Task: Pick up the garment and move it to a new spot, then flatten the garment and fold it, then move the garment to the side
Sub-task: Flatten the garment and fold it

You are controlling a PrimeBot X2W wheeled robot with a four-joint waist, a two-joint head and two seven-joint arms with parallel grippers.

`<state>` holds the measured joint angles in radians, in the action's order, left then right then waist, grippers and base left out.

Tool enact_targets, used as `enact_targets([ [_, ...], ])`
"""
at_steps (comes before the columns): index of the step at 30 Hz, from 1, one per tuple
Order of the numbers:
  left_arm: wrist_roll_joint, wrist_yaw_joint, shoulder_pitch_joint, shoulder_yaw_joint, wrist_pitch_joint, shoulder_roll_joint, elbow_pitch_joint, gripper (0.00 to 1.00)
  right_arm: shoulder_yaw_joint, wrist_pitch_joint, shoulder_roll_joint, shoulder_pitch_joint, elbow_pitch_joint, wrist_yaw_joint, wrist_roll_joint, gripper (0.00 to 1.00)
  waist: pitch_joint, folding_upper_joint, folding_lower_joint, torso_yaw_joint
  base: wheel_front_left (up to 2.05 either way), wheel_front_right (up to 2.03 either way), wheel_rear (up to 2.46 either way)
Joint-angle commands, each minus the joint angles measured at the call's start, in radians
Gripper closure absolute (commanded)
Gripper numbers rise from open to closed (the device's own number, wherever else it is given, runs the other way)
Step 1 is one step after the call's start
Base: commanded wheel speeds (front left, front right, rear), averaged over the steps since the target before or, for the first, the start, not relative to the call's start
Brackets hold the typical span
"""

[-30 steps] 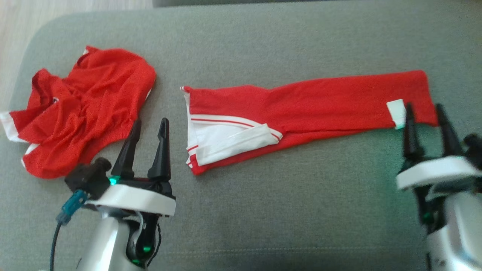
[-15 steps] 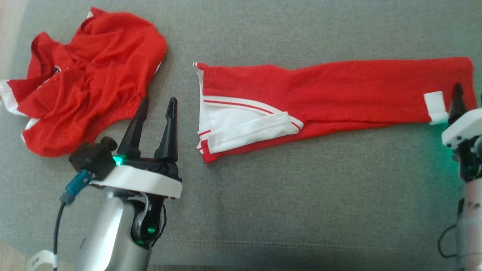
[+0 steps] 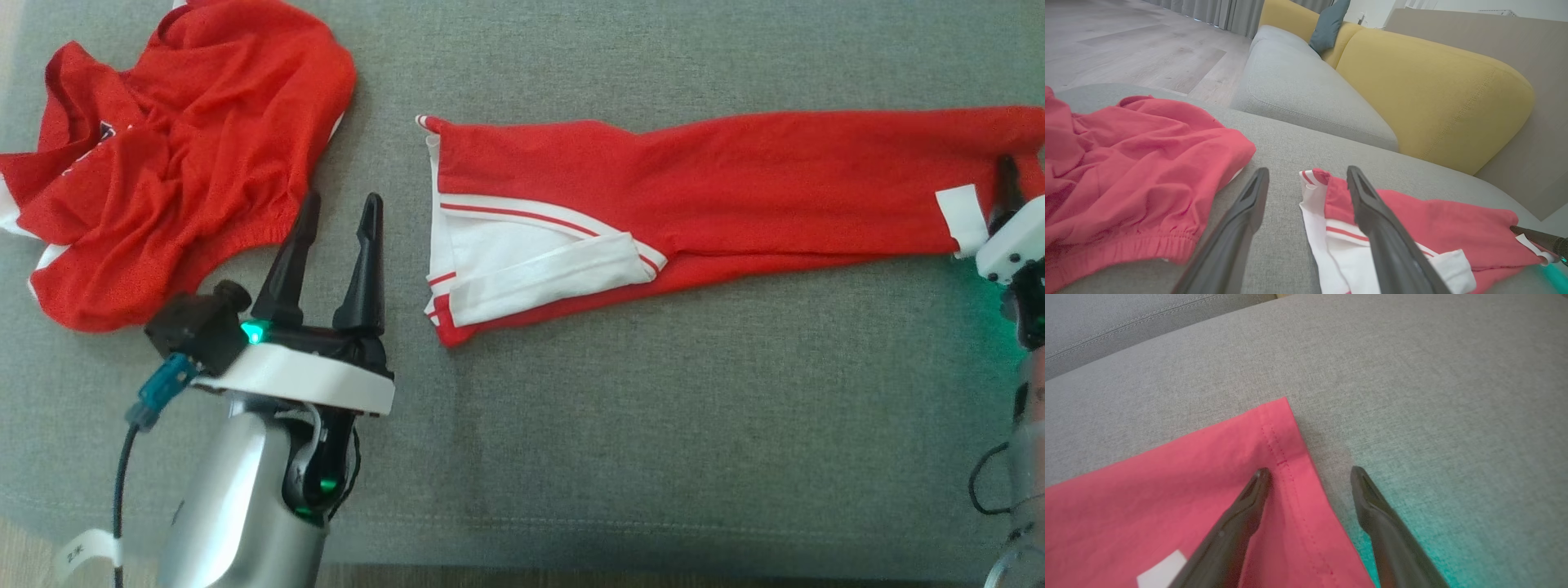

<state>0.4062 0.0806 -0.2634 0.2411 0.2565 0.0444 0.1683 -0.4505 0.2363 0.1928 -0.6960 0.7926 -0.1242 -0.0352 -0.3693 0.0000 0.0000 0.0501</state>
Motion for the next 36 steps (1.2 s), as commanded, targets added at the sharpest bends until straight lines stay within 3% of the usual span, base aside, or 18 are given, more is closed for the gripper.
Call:
enact_targets([
  [1,-0.003,0.007,-0.033,-0.037,0.005,0.006,-0.026,0.00,0.017,-0.007,0.012,-0.023,-0.018,-0.007,0.002,0.00,-0.001,0.0000,0.0000,-0.002,0.00,0.00,0.00],
  [13,-0.008,0.009,-0.043,-0.063,0.005,0.006,-0.029,0.00,0.045,-0.036,0.000,-0.035,0.039,-0.007,-0.026,0.00,-0.004,0.0000,0.0000,-0.024,0.00,0.00,0.00],
  [15,-0.011,0.011,-0.044,-0.070,0.005,0.006,-0.029,0.00,0.049,-0.031,-0.001,-0.038,0.047,-0.007,-0.038,1.00,-0.004,0.0000,0.0000,-0.026,0.00,0.00,0.00],
  [27,-0.013,0.018,-0.029,-0.099,0.005,0.006,-0.021,0.00,0.065,-0.054,0.029,-0.017,0.052,-0.007,-0.100,1.00,0.051,0.0000,0.0000,-0.034,0.00,0.00,0.00],
  [36,-0.001,0.012,0.005,-0.107,0.005,0.006,-0.025,0.00,-0.040,-0.123,0.081,0.022,-0.004,-0.007,0.061,1.00,0.109,0.0000,0.0000,-0.045,0.00,0.00,0.00],
])
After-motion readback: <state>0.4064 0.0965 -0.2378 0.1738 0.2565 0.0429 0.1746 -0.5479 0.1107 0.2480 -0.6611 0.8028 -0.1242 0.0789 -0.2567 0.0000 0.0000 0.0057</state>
